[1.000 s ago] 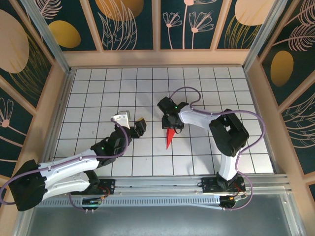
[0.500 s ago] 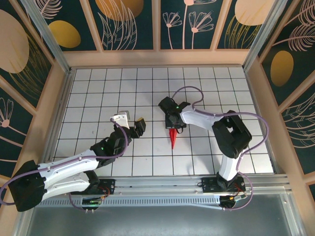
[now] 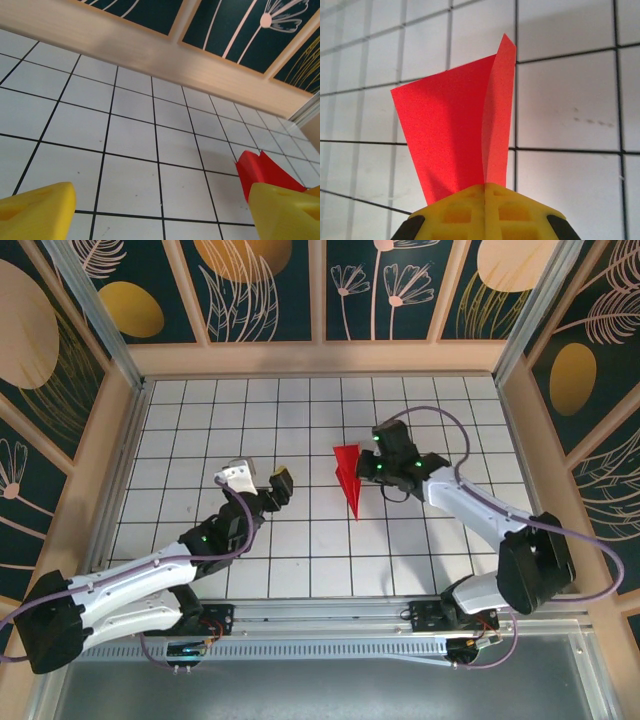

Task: Fold a paper plane with a square sheet of paper (fold left side to right side)
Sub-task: Turn over the paper plane at the center of the table.

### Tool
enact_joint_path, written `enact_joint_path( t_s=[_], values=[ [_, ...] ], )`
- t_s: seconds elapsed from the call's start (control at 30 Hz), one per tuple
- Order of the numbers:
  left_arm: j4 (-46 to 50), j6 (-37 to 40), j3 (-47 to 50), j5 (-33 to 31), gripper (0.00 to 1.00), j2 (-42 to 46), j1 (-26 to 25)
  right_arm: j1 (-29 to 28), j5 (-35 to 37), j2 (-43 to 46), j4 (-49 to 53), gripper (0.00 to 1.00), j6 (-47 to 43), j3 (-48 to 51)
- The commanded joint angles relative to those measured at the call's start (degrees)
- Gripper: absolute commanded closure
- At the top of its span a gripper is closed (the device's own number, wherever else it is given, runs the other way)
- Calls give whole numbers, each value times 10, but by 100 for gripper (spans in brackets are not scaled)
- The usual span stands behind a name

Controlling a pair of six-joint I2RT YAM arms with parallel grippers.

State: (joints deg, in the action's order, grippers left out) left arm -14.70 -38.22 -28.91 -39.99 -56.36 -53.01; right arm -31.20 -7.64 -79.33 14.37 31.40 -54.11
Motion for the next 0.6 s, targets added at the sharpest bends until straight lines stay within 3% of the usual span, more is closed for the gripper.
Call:
enact_joint_path(
  t_s=[0.0,0.23,0.43,0.57],
  values=[
    [14,-38,-9,-9,12,16,11,17,-167,-16,-182,100,9,47],
    [24,-83,12,22,12,38,41,16,-236,-120,-432,100,89,101],
    [32,-96,17,36,11,43,50,16,-226,-212,-486,100,97,95],
    [41,-96,10,38,11,37,52,18,-209,-243,-464,100,86,98]
  ],
)
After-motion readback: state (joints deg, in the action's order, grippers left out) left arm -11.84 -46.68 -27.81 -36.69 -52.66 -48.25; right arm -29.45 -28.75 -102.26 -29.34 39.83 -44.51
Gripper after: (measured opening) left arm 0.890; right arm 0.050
